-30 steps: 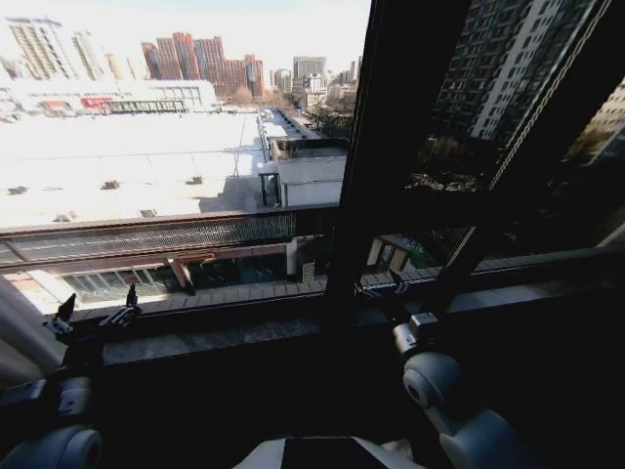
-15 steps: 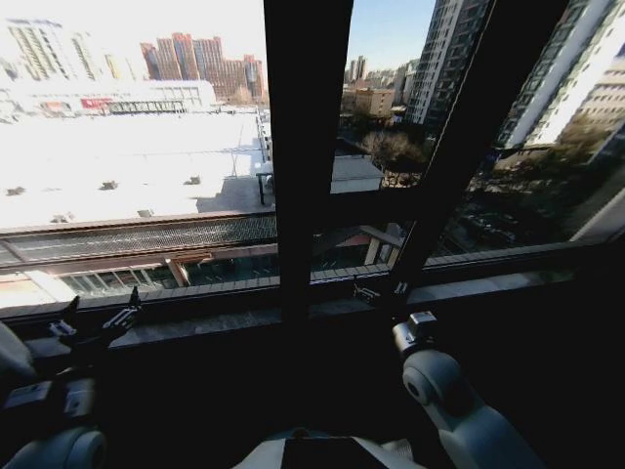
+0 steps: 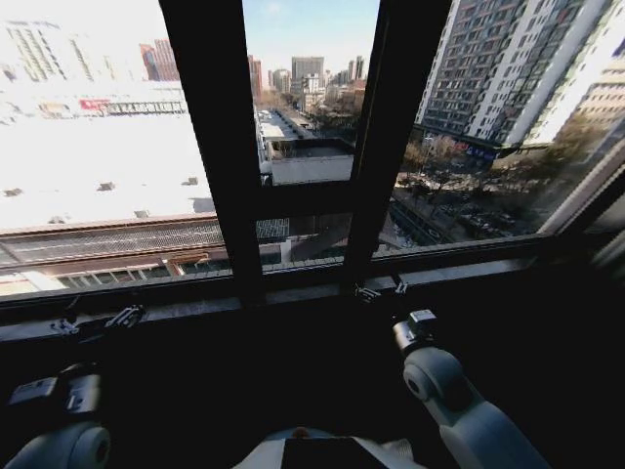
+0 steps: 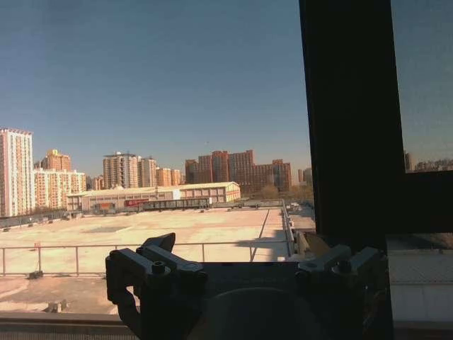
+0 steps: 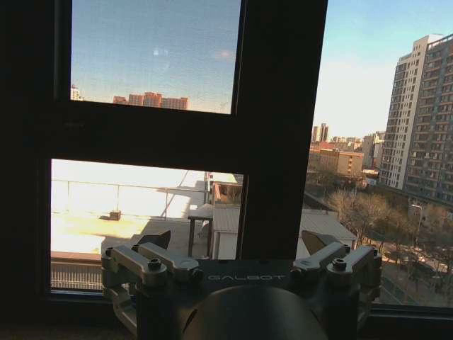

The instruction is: Open the curtains by pulling them apart, changing their state from closed to fully open.

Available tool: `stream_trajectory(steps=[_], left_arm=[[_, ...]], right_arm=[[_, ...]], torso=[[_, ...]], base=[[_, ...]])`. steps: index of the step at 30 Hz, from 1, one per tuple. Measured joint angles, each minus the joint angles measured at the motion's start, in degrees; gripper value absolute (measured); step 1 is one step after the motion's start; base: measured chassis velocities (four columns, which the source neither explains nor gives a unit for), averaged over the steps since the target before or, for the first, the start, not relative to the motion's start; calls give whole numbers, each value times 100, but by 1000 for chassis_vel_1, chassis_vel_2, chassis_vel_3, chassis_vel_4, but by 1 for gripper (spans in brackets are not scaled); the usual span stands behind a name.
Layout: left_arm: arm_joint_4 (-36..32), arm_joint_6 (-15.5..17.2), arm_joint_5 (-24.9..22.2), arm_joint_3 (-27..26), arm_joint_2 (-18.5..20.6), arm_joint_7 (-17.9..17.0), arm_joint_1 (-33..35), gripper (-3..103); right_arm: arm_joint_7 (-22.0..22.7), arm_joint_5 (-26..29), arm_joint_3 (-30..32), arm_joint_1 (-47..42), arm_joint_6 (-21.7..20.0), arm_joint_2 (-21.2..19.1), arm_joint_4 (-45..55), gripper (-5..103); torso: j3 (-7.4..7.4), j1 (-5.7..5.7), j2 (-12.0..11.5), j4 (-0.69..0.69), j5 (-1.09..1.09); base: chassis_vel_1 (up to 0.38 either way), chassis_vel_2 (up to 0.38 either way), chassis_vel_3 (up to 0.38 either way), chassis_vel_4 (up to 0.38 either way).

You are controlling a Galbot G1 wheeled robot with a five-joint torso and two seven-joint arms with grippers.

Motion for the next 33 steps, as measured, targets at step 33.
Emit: stream_trajectory(steps=[33], left_arm=[[96,-30,-23,-3,-55,4,-95,100]], right_arm=[[-12,-22,44,-55,49,34,-24,100]], torso=[[0,-2,0,-1,2]], base=[[-133,-407,126,414]])
